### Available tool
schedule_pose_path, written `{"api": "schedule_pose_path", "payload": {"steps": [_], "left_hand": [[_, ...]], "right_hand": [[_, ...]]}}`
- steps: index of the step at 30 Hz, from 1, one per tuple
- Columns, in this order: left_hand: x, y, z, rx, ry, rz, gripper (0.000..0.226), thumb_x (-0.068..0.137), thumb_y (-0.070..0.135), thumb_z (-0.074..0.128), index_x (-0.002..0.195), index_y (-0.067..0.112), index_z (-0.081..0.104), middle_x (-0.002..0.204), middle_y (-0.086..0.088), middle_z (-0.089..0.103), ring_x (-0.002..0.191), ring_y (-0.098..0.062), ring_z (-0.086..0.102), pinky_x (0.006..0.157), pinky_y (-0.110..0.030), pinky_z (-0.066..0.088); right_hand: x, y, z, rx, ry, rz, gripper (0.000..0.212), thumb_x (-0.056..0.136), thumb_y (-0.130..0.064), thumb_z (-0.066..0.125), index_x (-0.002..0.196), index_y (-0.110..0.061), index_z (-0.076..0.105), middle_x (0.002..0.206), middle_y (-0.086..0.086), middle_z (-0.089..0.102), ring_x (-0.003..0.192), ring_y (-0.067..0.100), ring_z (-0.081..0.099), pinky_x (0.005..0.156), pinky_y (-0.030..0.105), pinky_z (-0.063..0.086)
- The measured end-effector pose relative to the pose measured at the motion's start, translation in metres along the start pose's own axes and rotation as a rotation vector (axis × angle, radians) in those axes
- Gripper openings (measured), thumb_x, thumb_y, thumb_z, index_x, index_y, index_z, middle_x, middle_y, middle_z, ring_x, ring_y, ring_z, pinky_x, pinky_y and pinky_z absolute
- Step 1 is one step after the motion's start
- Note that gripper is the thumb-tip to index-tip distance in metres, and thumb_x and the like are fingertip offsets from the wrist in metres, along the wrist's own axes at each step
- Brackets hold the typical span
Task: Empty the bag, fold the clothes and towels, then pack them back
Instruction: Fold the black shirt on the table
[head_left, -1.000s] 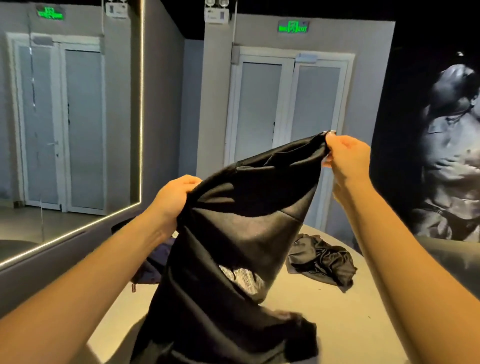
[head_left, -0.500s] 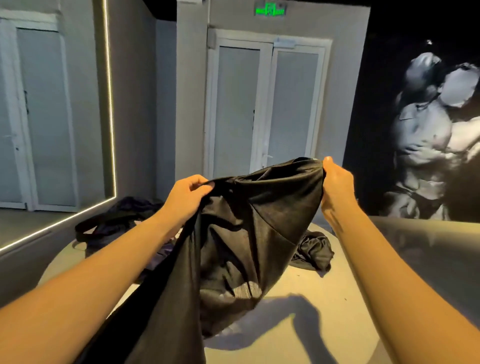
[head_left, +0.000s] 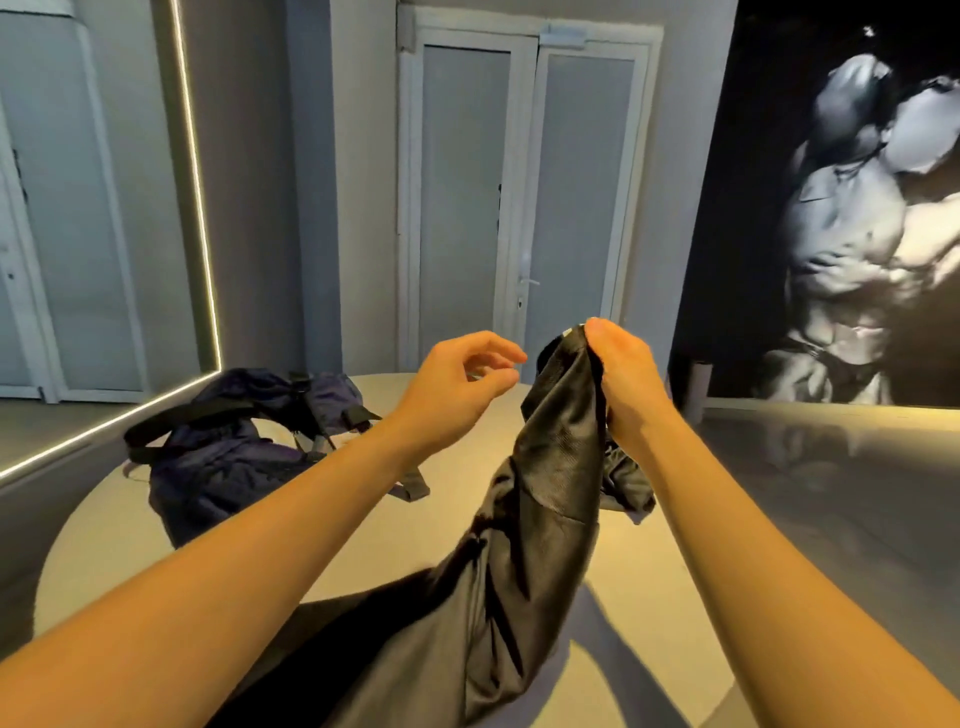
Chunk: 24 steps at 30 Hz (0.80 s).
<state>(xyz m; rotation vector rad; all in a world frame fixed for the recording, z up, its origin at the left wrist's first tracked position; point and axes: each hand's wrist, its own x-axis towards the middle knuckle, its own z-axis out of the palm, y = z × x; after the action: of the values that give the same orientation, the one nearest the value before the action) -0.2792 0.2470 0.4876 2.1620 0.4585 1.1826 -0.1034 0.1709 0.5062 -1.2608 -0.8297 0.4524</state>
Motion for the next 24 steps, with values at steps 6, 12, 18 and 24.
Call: {"api": "schedule_pose_path", "payload": {"steps": [6, 12, 18, 24], "left_hand": [[0.002, 0.004, 0.020, -0.075, -0.079, -0.109, 0.016, 0.090, 0.031, 0.076, 0.103, 0.023, 0.071, 0.104, 0.002, 0.071, 0.092, -0.003, 0.066, 0.077, -0.018, 0.047], [-0.018, -0.014, 0.024, 0.174, -0.308, -0.100, 0.009, 0.089, 0.036, 0.076, 0.085, 0.029, 0.072, 0.113, 0.008, 0.057, 0.111, -0.011, 0.054, 0.100, -0.037, 0.045], [-0.036, -0.026, 0.012, 0.429, -0.191, 0.134, 0.017, 0.090, 0.037, 0.062, 0.075, 0.029, 0.065, 0.103, 0.010, 0.062, 0.100, -0.011, 0.056, 0.095, -0.044, 0.047], [-0.052, -0.010, 0.018, 0.162, -0.244, 0.120, 0.018, 0.091, 0.019, 0.070, 0.075, 0.029, 0.070, 0.098, 0.009, 0.071, 0.097, -0.010, 0.064, 0.090, -0.024, 0.050]], "right_hand": [[-0.007, 0.004, -0.012, 0.105, -0.191, -0.082, 0.021, 0.101, -0.027, 0.050, 0.088, -0.011, 0.056, 0.077, 0.004, 0.051, 0.072, 0.017, 0.049, 0.071, 0.036, 0.048], [-0.007, 0.004, -0.022, 0.068, -0.131, -0.113, 0.026, 0.103, -0.030, 0.048, 0.095, -0.011, 0.064, 0.080, 0.001, 0.060, 0.074, 0.012, 0.056, 0.070, 0.029, 0.053], [-0.005, 0.006, -0.024, 0.080, -0.039, -0.128, 0.029, 0.102, -0.022, 0.047, 0.074, -0.017, 0.053, 0.067, -0.004, 0.048, 0.061, 0.008, 0.044, 0.063, 0.027, 0.042], [0.000, 0.013, -0.017, 0.072, 0.042, -0.015, 0.026, 0.104, -0.026, 0.045, 0.081, -0.017, 0.053, 0.074, 0.001, 0.048, 0.070, 0.015, 0.045, 0.068, 0.031, 0.041]]}}
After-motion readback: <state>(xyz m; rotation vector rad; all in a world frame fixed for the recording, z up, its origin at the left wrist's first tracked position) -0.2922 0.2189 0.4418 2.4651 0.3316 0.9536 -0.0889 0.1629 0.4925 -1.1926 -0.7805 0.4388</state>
